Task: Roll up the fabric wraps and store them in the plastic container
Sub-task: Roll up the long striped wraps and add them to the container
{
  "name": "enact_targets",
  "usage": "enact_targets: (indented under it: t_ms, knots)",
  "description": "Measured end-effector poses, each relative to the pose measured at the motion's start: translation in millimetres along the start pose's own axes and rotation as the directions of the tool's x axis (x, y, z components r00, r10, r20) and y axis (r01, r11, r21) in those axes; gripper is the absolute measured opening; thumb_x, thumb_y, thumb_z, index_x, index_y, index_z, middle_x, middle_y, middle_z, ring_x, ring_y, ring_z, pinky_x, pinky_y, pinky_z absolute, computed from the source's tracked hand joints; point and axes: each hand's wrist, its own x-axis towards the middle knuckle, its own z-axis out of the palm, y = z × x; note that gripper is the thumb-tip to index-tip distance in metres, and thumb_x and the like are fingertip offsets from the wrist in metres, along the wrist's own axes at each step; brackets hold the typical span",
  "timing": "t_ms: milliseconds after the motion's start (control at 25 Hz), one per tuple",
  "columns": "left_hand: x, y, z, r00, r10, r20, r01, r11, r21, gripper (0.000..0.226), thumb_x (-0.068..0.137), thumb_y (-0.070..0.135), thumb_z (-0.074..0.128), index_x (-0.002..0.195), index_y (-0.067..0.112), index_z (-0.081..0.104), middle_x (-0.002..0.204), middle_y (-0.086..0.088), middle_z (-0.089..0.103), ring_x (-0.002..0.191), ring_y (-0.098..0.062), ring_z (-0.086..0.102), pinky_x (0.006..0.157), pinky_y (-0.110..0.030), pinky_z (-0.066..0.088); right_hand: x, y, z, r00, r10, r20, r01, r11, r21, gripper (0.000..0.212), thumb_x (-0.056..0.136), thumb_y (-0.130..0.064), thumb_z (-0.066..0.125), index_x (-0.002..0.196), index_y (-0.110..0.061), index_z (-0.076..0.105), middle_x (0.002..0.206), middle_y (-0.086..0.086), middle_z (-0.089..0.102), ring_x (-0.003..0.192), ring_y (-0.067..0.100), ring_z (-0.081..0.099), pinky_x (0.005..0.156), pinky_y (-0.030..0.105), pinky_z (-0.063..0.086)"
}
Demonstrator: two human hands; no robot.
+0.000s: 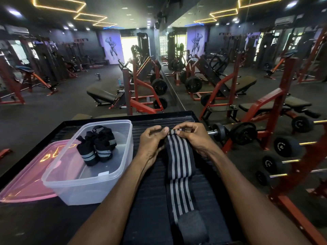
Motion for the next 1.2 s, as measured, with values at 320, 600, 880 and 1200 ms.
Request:
enact_targets:
  t_ms: [320, 600, 880, 1200]
  knots:
    - [2, -10, 9, 0.986, -0.146, 0.077, 0.165, 0.894, -0.416, 0.062, 0.074, 0.014, 0.080, 0.126, -0.011, 0.056, 0.127, -0.030, 0.060, 0.116, -0.039, 0.062, 0.104, -0.052, 0.047, -2, -4, 4, 0.999, 0.019, -0.039, -0.011, 0.980, 0.199, 0.014, 0.081, 0.008, 0.071, 0.088, -0.003, 0.074, 0.083, 0.005, 0.075, 0.078, 0.014, 0.071, 0.069, 0.023, 0.056]
    - [1, -7, 9, 0.980, -0.200, 0.022, 0.197, 0.930, -0.311, 0.039, 0.079, 0.016, 0.079, 0.108, -0.008, 0.066, 0.106, -0.027, 0.071, 0.093, -0.033, 0.072, 0.084, -0.042, 0.061, 1, 4, 7, 0.999, 0.028, -0.033, -0.022, 0.986, 0.163, 0.024, 0.077, 0.015, 0.069, 0.081, -0.007, 0.077, 0.083, 0.005, 0.076, 0.084, 0.017, 0.071, 0.081, 0.030, 0.054]
    - [3, -5, 7, 0.995, -0.066, -0.071, 0.055, 0.989, -0.135, 0.010, 0.090, 0.000, 0.065, 0.093, 0.007, 0.071, 0.086, -0.007, 0.075, 0.083, -0.018, 0.071, 0.083, -0.035, 0.058, 1, 2, 9, 0.995, 0.103, -0.010, -0.100, 0.981, 0.163, 0.012, 0.085, 0.003, 0.069, 0.090, -0.007, 0.075, 0.084, 0.005, 0.075, 0.078, 0.013, 0.070, 0.074, 0.027, 0.056]
    - [4, -7, 4, 0.999, -0.001, -0.033, -0.002, 0.995, -0.102, 0.015, 0.086, -0.002, 0.068, 0.099, 0.002, 0.074, 0.105, -0.019, 0.073, 0.103, -0.029, 0.069, 0.096, -0.041, 0.054, 0, 3, 8, 0.998, 0.069, 0.003, -0.069, 0.988, 0.136, 0.015, 0.083, 0.005, 0.070, 0.091, -0.006, 0.076, 0.095, 0.012, 0.075, 0.093, 0.021, 0.070, 0.092, 0.037, 0.056]
